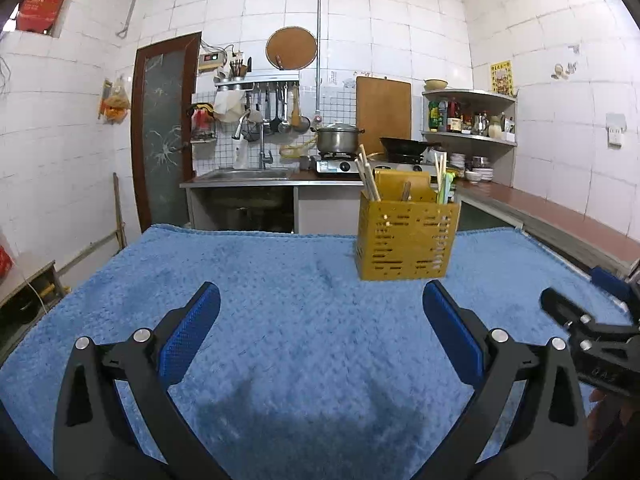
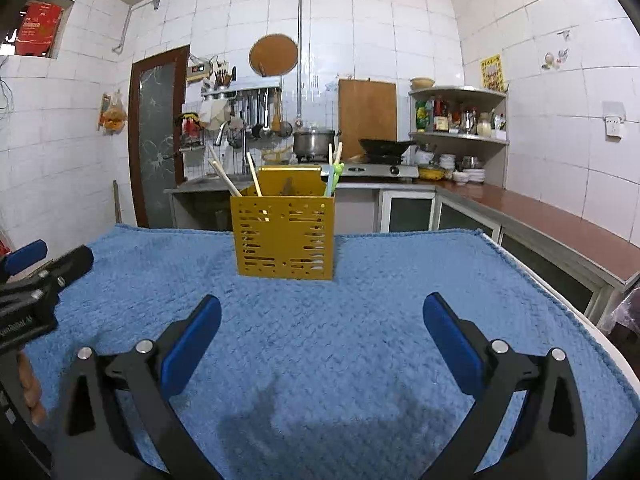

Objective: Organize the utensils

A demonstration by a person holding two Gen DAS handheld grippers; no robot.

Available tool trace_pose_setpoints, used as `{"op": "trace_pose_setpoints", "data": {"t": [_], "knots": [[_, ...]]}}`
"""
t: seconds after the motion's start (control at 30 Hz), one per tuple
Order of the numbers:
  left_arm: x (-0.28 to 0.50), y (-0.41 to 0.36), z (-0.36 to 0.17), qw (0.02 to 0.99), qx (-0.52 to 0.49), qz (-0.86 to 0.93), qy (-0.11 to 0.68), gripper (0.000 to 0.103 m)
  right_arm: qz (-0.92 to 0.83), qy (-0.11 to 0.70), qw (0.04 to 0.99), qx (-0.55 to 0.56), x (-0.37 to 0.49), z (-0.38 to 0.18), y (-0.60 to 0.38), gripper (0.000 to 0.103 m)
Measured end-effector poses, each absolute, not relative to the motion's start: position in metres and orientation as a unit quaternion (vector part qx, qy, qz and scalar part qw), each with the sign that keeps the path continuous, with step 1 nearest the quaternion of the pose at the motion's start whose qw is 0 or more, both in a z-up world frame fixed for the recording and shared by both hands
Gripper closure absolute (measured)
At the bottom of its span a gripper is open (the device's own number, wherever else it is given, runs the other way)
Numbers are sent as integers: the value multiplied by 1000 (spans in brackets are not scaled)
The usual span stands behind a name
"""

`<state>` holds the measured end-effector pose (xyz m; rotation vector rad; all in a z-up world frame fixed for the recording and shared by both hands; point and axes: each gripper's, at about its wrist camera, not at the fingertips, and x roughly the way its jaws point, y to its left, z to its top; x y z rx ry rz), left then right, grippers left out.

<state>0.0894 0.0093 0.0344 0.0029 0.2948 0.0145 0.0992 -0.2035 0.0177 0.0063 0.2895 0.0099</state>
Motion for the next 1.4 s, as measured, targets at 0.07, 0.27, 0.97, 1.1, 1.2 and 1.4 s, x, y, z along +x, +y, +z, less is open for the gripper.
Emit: {"op": "trace_pose_setpoints", "data": {"t": [0.07,0.27,0.97,1.1,1.2,1.4], "knots": [[88,7,28,989,14,17,143,5,-1,135,991,2,95,16,-204,4],[88,4,19,989,22,17,143,5,2,120,993,4,87,11,-205,4],[89,10,12,988,6,11,152,5,1,119,993,7,84,8,-211,4],[89,8,13,989,12,9,150,5,1,122,992,9,84,7,-211,4],[87,5,13,989,18,8,144,5,0,123,992,9,84,7,-211,4],[85,4,11,990,17,12,142,5,0,120,993,4,84,8,-210,4]]}}
